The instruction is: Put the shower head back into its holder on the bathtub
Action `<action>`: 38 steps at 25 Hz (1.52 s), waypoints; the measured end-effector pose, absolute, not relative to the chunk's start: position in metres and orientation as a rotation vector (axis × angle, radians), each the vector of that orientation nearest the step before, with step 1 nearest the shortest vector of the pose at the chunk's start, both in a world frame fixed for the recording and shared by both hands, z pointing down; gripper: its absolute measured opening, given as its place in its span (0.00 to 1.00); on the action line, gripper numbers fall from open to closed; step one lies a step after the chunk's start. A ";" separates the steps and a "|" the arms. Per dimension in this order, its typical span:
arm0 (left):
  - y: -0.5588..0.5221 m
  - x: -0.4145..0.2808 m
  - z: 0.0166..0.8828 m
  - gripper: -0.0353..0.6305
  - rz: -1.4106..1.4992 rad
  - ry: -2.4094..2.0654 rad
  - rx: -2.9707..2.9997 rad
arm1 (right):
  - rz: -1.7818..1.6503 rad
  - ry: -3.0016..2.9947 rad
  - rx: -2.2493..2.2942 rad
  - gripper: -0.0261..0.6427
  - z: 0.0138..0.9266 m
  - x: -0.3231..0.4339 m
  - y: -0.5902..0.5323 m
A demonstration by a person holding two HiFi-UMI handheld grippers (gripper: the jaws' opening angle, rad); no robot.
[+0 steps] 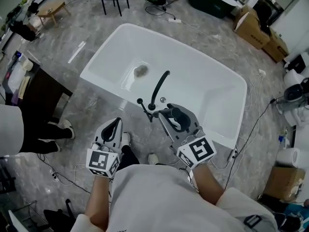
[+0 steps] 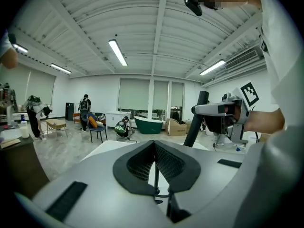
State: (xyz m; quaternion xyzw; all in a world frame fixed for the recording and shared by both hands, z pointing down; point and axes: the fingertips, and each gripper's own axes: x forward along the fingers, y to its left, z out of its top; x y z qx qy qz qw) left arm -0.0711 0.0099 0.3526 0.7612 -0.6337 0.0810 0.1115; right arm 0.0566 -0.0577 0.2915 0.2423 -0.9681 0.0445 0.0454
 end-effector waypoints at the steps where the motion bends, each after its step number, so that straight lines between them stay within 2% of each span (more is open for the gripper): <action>1: 0.005 -0.077 0.352 0.07 0.240 -1.846 2.248 | 0.137 -2.953 0.753 0.26 0.290 0.053 -0.059; 20: -0.078 -0.125 0.360 0.07 0.245 -1.588 2.411 | 0.176 -2.833 0.995 0.26 0.296 0.012 -0.109; 38: -0.111 -0.172 0.402 0.07 0.278 -1.366 2.447 | 0.301 -2.590 1.152 0.26 0.371 -0.029 -0.149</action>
